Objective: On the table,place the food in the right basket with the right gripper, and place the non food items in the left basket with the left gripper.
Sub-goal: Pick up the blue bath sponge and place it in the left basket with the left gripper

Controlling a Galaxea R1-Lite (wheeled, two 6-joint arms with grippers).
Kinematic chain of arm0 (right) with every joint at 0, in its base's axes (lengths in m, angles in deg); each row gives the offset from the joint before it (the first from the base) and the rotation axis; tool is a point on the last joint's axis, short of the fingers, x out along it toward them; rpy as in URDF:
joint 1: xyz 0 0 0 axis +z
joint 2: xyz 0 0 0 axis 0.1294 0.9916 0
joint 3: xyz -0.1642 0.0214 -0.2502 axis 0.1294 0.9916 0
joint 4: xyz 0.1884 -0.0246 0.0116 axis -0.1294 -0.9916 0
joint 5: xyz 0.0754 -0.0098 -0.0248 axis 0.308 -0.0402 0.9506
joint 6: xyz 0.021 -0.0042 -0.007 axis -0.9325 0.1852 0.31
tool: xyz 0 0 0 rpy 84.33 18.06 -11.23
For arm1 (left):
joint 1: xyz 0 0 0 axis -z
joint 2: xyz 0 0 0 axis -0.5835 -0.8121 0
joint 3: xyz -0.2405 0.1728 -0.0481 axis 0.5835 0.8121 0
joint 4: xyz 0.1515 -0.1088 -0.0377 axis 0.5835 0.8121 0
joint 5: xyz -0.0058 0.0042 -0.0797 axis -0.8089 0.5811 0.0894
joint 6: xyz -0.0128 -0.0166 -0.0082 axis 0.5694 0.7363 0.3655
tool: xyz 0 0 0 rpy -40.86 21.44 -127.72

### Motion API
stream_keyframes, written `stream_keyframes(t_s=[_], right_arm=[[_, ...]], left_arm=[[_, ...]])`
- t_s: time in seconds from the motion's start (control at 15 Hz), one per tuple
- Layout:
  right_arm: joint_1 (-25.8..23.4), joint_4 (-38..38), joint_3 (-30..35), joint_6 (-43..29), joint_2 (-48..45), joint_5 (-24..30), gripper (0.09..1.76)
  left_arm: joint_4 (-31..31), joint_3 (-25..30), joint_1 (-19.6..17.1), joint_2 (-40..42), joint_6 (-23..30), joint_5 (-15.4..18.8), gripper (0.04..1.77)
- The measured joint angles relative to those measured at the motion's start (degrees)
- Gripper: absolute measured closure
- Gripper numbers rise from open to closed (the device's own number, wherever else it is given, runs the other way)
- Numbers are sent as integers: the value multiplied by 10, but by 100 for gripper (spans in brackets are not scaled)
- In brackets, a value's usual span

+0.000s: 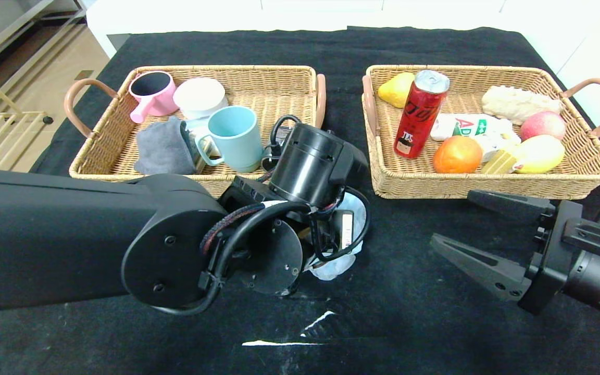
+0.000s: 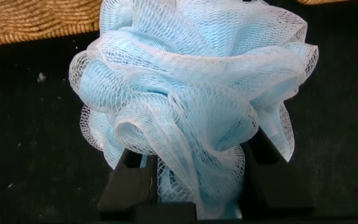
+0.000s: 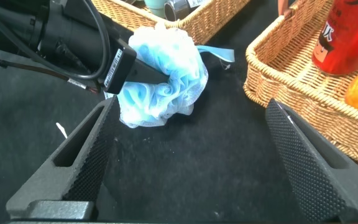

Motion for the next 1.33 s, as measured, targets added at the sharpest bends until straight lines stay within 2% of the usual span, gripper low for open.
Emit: stream_keyframes(t_s=[0.33,0.73,0.93,1.07,1.33], right_arm=[[2,-2,0,0,4,-1,14],[3,-1,2,1,12,-1,14],[4,-1,2,2,16,-2,14],[3,-1,2,2,17,-2,14],[3,0,2,2,23,-2,14]], left_arm=[[10,2,3,25,-5,1,116],[12,12,22,105,-28,11,140],[10,17,23,144,-53,21,143],[8,11,14,162,-77,21,145],[10,-25,-28,182,-119,24,146]])
